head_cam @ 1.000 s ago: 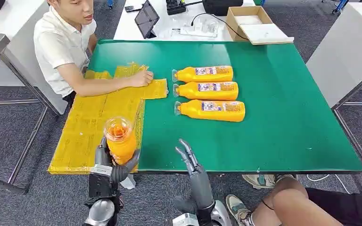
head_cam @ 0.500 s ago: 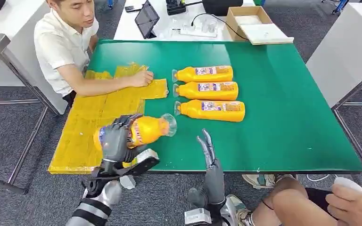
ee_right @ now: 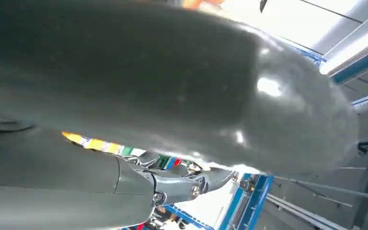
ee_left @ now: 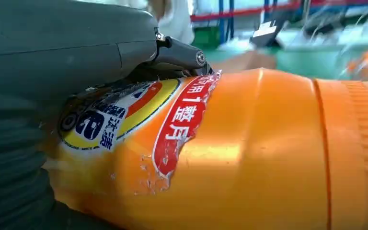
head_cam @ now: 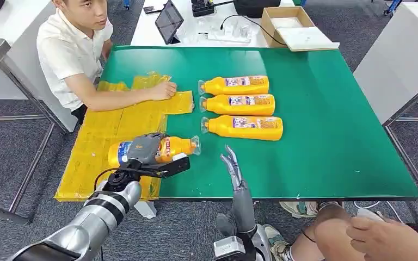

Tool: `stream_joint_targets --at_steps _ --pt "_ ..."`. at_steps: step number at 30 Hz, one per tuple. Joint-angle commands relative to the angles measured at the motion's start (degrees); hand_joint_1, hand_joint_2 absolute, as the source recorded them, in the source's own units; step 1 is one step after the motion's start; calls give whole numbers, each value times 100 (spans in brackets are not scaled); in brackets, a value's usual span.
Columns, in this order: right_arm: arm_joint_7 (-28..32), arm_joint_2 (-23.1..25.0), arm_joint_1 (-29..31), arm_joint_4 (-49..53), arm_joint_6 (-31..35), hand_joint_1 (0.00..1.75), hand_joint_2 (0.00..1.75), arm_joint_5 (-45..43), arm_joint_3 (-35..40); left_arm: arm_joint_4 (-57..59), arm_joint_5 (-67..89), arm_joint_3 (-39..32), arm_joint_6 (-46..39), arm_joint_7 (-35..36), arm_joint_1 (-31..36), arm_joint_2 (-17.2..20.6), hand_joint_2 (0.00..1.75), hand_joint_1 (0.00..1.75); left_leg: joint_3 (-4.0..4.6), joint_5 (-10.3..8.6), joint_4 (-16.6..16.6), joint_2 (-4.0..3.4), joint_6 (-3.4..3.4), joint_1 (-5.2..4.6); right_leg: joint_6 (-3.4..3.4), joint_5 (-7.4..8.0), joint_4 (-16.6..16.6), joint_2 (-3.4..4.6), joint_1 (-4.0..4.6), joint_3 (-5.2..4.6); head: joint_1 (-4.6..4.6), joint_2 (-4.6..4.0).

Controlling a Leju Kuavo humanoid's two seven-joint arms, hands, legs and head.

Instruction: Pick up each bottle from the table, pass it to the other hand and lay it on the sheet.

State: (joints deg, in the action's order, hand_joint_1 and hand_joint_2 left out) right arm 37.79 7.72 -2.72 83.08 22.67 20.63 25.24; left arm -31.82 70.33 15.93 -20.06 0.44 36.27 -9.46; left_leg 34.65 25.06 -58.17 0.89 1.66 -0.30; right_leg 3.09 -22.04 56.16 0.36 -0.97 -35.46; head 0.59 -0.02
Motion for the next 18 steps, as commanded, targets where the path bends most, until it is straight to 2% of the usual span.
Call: stream_joint_targets --at_steps 1,4,5,6,7,8,9,10,11,13,16,18 --pt "8 55 251 -469 -101 0 0 -78 -206 1217 -228 -37 367 -52 637 98 175 175 -22 9 0 -13 -10 7 -13 -5 -3 4 8 21 -2 0" --pt "9 64 293 -591 -132 0 0 -87 -221 1299 -106 56 542 121 642 157 175 175 -24 7 5 -18 -10 5 -12 -3 -5 10 7 20 0 0" --pt "9 65 301 -606 -136 0 0 -88 -229 1338 -65 77 584 199 628 180 175 155 -17 5 4 -14 -7 4 -8 -1 -5 8 5 14 0 0" --pt "9 66 311 -621 -138 0 0 -89 -237 1361 -110 38 637 189 616 180 175 148 -28 8 6 -21 -12 7 -14 -3 -7 11 9 25 0 0" --pt "9 67 313 -632 -140 0 0 -90 -242 1361 -135 19 658 159 610 183 175 119 -24 6 6 -18 -10 4 -11 -1 -7 11 6 20 0 0" --pt "10 67 317 -672 -140 0 0 -96 -261 1357 -214 -29 737 12 571 186 175 47 -35 10 9 -25 -14 7 -16 -3 -10 14 9 30 0 0" --pt "11 56 316 -700 -151 0 0 -91 -266 1351 -280 -57 823 -136 546 182 175 5 -32 8 10 -21 -11 4 -12 -3 -8 12 6 26 0 0" --pt "16 42 311 -706 -153 0 0 -89 -269 1348 -282 -56 821 -148 535 180 175 5 -28 7 8 -20 -9 4 -10 -2 -7 12 5 22 0 0" --pt "28 38 316 -728 -168 0 0 -82 -275 1315 -414 -124 945 -360 509 166 175 0 -37 10 10 -26 -12 5 -14 -4 -7 15 7 29 0 0" --pt "83 28 321 -788 -158 0 0 -101 -301 1211 -913 -442 1236 -882 432 111 175 0 -43 13 10 -29 -14 9 -17 -5 -7 17 11 34 -2 0" --pt "83 28 321 -788 -158 0 0 -101 -301 1211 -913 -442 1236 -882 432 111 175 0 -29 4 9 -8 -7 2 -9 -3 -5 5 3 25 -2 0" --pt "185 -3 343 -852 -115 0 0 -81 -296 1042 -1506 -728 1586 -1533 344 68 175 0 -38 6 9 -7 -8 4 -10 -4 -6 8 5 37 0 0"
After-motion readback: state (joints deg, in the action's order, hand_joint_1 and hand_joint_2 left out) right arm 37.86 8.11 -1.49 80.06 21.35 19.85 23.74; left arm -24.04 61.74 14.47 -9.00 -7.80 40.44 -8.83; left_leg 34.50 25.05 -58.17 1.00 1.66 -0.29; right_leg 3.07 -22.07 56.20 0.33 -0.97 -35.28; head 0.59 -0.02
